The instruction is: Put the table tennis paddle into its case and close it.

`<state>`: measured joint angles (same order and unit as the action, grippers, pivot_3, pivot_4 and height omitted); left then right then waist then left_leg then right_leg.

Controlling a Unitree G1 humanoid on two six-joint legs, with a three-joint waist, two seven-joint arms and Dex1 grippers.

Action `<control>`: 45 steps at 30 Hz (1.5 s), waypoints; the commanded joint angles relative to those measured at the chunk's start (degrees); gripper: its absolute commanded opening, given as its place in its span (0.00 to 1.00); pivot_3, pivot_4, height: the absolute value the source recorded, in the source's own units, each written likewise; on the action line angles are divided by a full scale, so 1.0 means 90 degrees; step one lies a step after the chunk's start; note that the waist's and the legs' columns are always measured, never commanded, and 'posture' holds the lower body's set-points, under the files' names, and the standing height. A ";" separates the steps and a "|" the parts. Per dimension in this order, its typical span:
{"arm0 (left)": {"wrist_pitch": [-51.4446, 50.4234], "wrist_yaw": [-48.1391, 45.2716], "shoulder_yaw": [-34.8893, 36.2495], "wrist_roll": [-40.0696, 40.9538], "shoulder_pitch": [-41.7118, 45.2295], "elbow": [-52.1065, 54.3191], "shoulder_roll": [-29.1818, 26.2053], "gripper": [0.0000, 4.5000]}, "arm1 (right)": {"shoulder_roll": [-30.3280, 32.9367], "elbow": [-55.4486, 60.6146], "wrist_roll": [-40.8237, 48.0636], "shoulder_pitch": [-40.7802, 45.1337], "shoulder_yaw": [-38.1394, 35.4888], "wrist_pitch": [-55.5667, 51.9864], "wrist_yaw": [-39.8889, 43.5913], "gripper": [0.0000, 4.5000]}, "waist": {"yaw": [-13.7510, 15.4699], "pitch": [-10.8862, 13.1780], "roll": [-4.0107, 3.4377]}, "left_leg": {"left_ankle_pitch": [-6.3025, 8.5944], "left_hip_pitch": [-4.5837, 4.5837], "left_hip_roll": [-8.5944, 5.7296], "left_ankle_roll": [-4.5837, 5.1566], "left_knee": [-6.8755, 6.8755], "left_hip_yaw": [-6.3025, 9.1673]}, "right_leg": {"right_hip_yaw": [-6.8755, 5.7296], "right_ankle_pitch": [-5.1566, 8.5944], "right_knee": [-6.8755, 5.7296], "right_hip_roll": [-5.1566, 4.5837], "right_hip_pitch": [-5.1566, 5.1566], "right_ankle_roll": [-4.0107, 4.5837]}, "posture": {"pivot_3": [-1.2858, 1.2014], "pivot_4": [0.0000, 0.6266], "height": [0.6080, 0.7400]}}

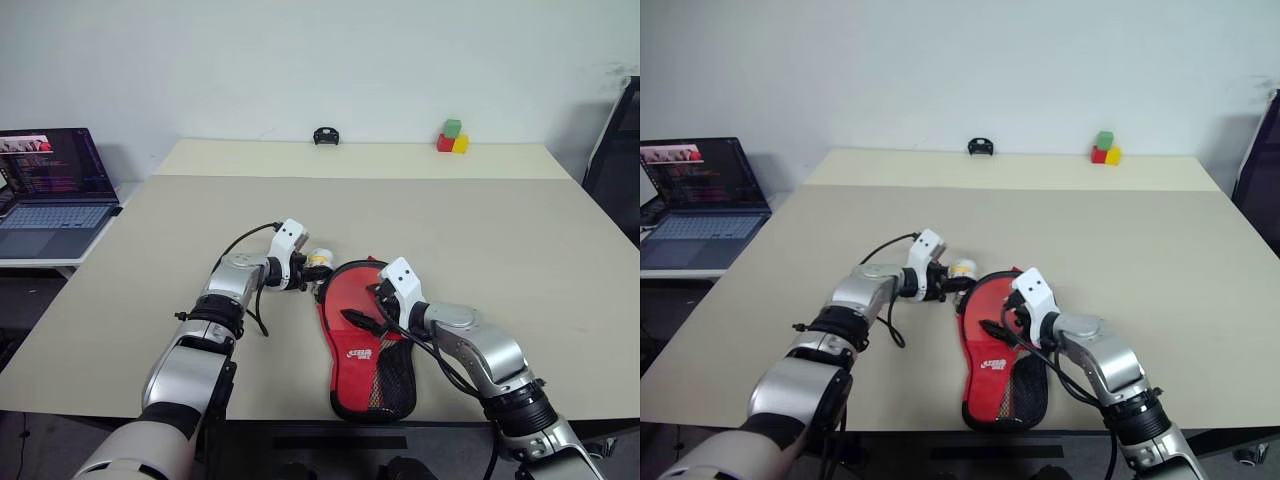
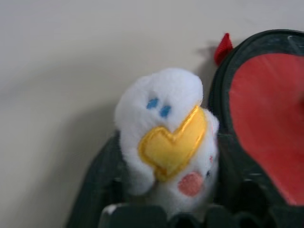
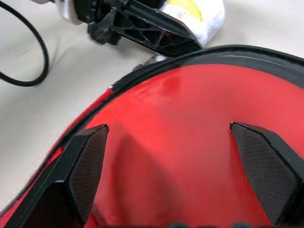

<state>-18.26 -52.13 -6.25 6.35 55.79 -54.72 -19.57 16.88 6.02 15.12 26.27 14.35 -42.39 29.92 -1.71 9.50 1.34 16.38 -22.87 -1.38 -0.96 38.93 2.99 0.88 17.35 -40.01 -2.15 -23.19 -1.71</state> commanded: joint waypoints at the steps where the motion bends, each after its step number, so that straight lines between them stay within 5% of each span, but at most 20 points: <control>1: 0.0012 -0.0092 0.0096 -0.0027 -0.0051 0.0136 -0.0040 0.23 | 0.0165 -0.0016 -0.0234 0.0027 0.0042 -0.0106 -0.0042 1.00 | -0.0003 -0.0001 0.0001 | 0.0000 0.0001 0.0000 0.0000 0.0000 0.0000 | 0.0001 0.0000 -0.0001 0.0000 0.0000 0.0000 | 0.52 0.24 1.00; 5: 0.0089 -0.0043 0.0107 -0.0114 0.0013 0.0126 -0.0122 0.10 | 0.0614 -0.0129 -0.0754 0.0027 0.0699 0.0043 0.0264 1.00 | -0.0009 -0.0004 0.0003 | 0.0000 0.0005 -0.0001 0.0001 0.0001 -0.0001 | 0.0000 0.0000 -0.0003 0.0000 0.0003 0.0000 | 0.52 0.24 1.00; 28: 0.0794 0.0112 0.0014 -0.0751 0.0964 -0.1317 0.0159 0.10 | 0.0562 -0.0487 -0.0739 -0.0055 0.0836 -0.0570 0.0559 1.00 | -0.0007 -0.0064 0.0019 | 0.0000 0.0014 -0.0002 0.0002 0.0002 0.0001 | -0.0004 0.0000 -0.0006 0.0001 0.0013 0.0000 | 0.52 0.24 1.00; 35: 0.1443 0.1461 -0.0038 -0.1298 0.1625 -0.2191 0.0763 0.10 | 0.0471 -0.0892 -0.0783 -0.0104 0.0728 -0.0533 0.0468 1.00 | 0.0001 -0.0071 0.0030 | 0.0004 0.0127 -0.0003 0.0006 -0.0004 0.0012 | -0.0015 0.0002 0.0011 0.0001 0.0135 -0.0005 | 0.52 0.24 1.00; 45: 0.1948 0.2695 -0.0018 -0.1816 0.2212 -0.2522 0.1418 0.10 | 0.0355 -0.1152 -0.0849 -0.0274 0.0631 -0.0551 0.0258 1.00 | 0.0002 -0.0079 0.0040 | 0.0003 0.0146 -0.0003 0.0004 -0.0003 0.0014 | -0.0014 -0.0005 0.0007 0.0002 0.0155 -0.0016 | 0.52 0.24 1.00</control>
<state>-2.92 -29.72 -6.52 -9.03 73.33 -78.08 -7.30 19.59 2.23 9.52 27.60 18.08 -43.34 33.30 -1.69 8.79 1.70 16.41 -21.45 -1.41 -0.92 38.89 3.11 0.75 17.31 -39.93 -2.13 -21.69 -1.86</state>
